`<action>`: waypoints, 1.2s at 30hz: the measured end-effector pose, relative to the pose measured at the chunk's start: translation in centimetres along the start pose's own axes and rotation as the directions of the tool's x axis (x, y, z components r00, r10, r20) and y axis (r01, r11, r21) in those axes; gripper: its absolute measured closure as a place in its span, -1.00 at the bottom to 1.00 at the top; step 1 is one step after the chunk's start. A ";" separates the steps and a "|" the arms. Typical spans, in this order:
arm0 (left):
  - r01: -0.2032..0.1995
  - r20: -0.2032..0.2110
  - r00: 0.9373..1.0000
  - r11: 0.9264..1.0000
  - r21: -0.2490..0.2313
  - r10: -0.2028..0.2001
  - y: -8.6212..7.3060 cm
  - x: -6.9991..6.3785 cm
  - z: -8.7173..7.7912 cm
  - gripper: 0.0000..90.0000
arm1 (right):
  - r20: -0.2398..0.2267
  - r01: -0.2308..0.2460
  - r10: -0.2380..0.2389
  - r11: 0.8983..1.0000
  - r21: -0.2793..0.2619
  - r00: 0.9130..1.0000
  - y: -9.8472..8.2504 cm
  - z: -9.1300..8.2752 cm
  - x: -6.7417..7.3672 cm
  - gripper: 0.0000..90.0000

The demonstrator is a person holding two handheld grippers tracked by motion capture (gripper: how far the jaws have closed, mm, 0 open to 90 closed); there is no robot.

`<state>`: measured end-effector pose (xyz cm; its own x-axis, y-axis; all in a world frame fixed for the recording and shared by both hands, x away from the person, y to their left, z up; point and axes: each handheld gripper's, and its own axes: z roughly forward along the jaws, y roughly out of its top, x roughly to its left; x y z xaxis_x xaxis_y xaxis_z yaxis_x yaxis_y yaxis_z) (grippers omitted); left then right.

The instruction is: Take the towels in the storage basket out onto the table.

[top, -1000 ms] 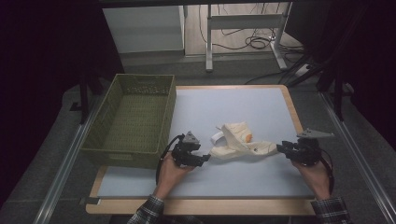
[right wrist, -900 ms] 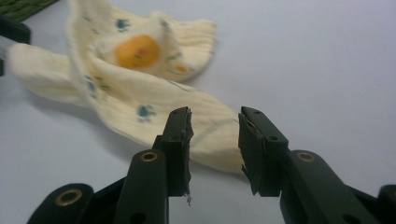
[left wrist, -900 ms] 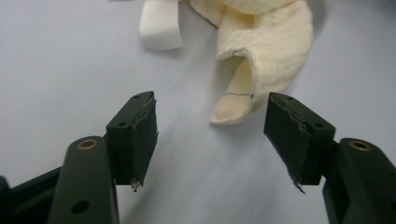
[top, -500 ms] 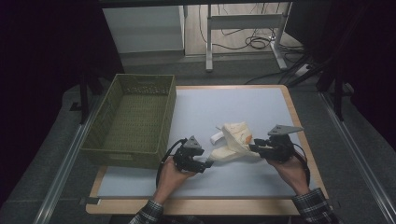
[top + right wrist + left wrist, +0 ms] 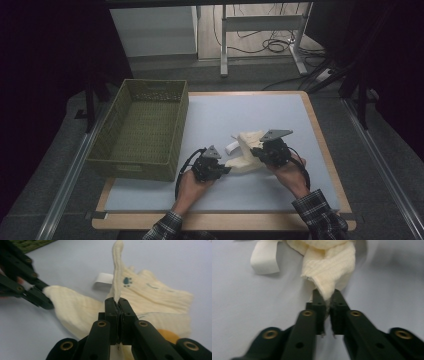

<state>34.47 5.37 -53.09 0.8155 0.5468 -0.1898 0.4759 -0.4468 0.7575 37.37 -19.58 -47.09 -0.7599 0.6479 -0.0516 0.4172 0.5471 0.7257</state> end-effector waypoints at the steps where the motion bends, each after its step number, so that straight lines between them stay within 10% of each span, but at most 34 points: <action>1: -0.001 0.000 1.000 1.000 -0.002 0.001 0.1 0.1 -0.2 0.93 | 0.021 0.005 -0.005 1.000 -0.001 1.000 0.1 -0.3 -0.1 0.95; 11: 0.045 -0.029 0.999 0.999 -0.024 -0.046 0.0 0.9 -2.4 0.93 | 0.194 -0.082 0.089 0.996 -0.045 0.977 -0.7 -4.4 -6.4 0.95; 17: 0.080 -0.056 0.995 0.997 0.018 -0.079 -0.5 1.3 -1.7 0.90 | 0.293 -0.190 0.193 0.981 -0.039 0.936 -2.0 -4.4 -11.9 0.94; 23: 0.087 -0.080 0.993 0.996 0.028 -0.085 -0.9 1.6 -1.3 0.51 | 0.287 -0.282 0.284 0.958 -0.049 0.915 -4.0 -3.8 -14.6 0.68; 36: 0.096 -0.112 0.989 0.995 -0.002 -0.095 -1.6 1.3 -1.8 0.21 | 0.184 -0.247 0.250 0.968 -0.038 0.951 -9.0 -7.6 -10.2 0.56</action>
<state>34.17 8.05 -53.40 0.7241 0.6631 -0.1898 0.5513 -0.3911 0.7370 37.60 -35.16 -47.89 -0.5265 0.8502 0.0062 0.5730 0.3494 0.7414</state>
